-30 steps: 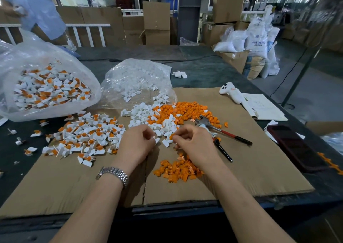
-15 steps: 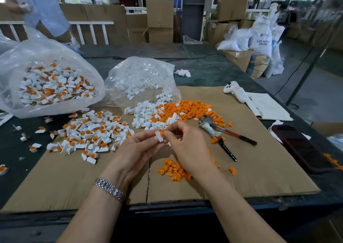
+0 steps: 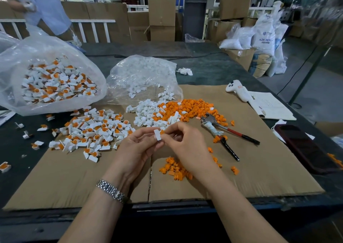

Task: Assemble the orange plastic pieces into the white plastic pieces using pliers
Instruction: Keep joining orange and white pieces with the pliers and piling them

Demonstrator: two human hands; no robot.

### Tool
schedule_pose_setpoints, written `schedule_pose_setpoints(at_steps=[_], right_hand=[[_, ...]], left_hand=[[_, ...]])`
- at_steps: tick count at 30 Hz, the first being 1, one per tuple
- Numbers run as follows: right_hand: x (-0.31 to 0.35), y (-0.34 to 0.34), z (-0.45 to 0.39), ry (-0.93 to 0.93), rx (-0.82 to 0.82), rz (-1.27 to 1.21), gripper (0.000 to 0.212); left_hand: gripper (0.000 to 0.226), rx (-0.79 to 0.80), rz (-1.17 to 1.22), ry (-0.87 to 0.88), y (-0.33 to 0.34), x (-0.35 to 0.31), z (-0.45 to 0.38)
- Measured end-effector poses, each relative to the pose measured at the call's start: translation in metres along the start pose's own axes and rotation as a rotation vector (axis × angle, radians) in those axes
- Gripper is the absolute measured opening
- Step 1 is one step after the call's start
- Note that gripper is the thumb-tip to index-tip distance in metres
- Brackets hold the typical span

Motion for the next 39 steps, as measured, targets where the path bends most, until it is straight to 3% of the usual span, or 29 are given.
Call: schedule_pose_setpoints(at_steps=[4, 11, 19, 23, 30, 39], right_hand=[[0.01, -0.009, 0.003, -0.124, 0.056, 0.083, 0.034], [0.025, -0.01, 0.01, -0.274, 0.024, 0.232, 0.022], [0.029, -0.008, 0.01, -0.304, 0.014, 0.303, 0.019], [0.03, -0.006, 0.011, -0.312, 0.009, 0.329, 0.019], [0.031, -0.001, 0.014, -0.342, 0.017, 0.406, 0.019], [0.029, 0.004, 0.014, -0.347, 0.053, 0.451, 0.021]], left_hand=[[0.019, 0.048, 0.004, -0.039, 0.004, 0.002, 0.001], [0.014, 0.079, -0.043, -0.034, 0.005, 0.003, 0.002], [0.015, 0.069, -0.067, -0.017, 0.003, 0.002, 0.003], [0.006, 0.141, -0.089, -0.006, 0.012, -0.003, 0.007], [0.007, 0.041, -0.106, -0.021, 0.005, -0.001, 0.007], [0.006, 0.03, -0.12, -0.024, 0.003, 0.001, 0.005]])
Point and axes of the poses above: each hand's wrist, its own z-axis away from the middle knuckle, its own y-axis out of the palm, x = y × z, the point moved 10 cm from there along -z, towards the middle knuckle, and after that the axes turned 7 degrees about y, right-handed, at the moved point
